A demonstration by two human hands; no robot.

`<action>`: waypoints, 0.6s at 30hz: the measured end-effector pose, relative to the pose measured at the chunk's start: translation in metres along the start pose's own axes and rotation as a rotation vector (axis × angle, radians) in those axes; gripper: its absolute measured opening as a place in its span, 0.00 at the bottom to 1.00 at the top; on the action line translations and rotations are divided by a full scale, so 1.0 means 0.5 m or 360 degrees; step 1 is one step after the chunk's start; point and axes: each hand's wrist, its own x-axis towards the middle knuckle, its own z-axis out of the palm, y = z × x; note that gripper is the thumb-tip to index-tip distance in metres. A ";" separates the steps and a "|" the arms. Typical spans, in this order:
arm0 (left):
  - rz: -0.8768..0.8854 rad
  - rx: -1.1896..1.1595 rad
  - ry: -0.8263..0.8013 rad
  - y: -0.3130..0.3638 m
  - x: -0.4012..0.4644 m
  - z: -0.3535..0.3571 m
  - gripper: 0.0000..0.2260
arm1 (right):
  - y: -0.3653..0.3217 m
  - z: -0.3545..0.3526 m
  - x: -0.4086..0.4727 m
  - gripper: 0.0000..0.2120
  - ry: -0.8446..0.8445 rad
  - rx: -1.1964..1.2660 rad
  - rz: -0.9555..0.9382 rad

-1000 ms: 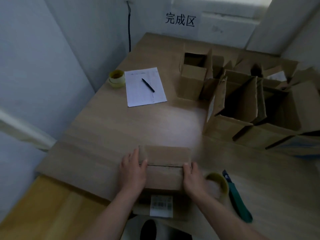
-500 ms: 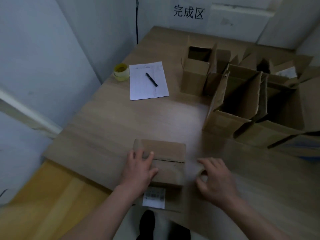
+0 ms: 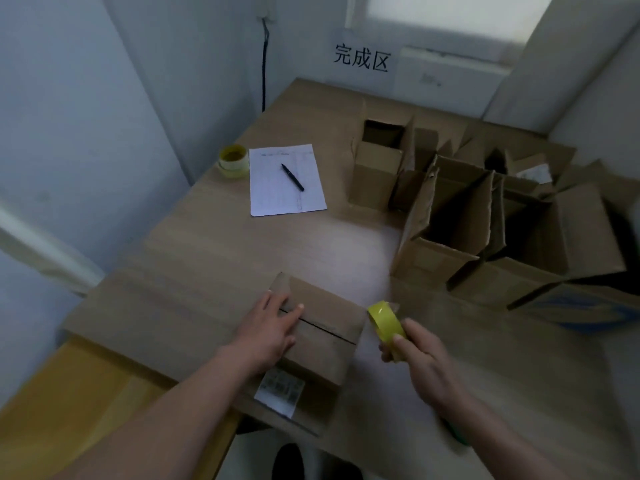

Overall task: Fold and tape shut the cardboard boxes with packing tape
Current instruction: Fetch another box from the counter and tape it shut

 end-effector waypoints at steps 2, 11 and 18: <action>0.0064 -0.0038 0.0028 -0.004 0.016 -0.003 0.28 | -0.038 0.034 0.004 0.08 -0.0085 0.0204 -0.0029; 0.0323 -0.0509 0.0334 -0.012 -0.005 -0.022 0.18 | -0.051 0.171 0.028 0.15 -0.0004 0.0264 0.0007; 0.0270 -0.1251 0.0097 0.042 0.023 -0.125 0.14 | -0.058 0.162 0.060 0.15 -0.0215 0.0018 -0.0027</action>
